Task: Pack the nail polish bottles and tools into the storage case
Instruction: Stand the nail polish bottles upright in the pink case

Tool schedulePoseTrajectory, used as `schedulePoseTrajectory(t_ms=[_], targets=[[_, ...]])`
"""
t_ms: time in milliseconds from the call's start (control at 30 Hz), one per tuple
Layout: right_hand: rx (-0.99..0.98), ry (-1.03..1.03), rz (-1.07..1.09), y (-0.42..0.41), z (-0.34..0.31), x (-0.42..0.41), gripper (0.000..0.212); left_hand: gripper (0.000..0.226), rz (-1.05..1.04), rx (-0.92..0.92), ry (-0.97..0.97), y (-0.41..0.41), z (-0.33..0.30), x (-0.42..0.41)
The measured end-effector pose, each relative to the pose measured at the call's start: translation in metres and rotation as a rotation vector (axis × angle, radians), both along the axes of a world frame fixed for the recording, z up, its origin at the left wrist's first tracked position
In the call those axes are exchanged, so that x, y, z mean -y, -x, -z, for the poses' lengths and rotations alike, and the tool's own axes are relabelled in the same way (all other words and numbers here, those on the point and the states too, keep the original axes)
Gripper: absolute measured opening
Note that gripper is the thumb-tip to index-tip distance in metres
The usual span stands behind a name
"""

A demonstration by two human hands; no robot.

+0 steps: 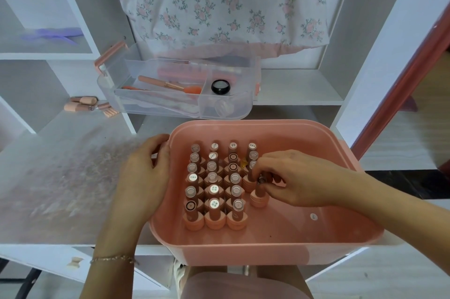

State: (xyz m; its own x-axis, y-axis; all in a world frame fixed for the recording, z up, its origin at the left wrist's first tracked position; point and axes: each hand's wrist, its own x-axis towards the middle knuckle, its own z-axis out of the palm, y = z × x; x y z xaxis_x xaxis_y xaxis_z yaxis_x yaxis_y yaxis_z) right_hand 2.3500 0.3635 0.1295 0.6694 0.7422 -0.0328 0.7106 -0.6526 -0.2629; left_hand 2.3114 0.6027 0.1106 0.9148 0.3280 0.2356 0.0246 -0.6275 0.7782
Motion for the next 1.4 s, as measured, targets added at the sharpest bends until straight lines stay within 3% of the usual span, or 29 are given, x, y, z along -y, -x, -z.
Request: schedulePoseTrajectory(t_ms=[1100, 1400], targets=[[0.064, -0.01, -0.006, 0.0, 0.0, -0.003, 0.025, 0.03, -0.01, 0.018, 0.0, 0.0, 0.002, -0.001], [0.198, -0.179, 0.023, 0.005, -0.011, -0.005, 0.024, 0.029, -0.023, 0.021, -0.057, -0.001, 0.004, 0.0]])
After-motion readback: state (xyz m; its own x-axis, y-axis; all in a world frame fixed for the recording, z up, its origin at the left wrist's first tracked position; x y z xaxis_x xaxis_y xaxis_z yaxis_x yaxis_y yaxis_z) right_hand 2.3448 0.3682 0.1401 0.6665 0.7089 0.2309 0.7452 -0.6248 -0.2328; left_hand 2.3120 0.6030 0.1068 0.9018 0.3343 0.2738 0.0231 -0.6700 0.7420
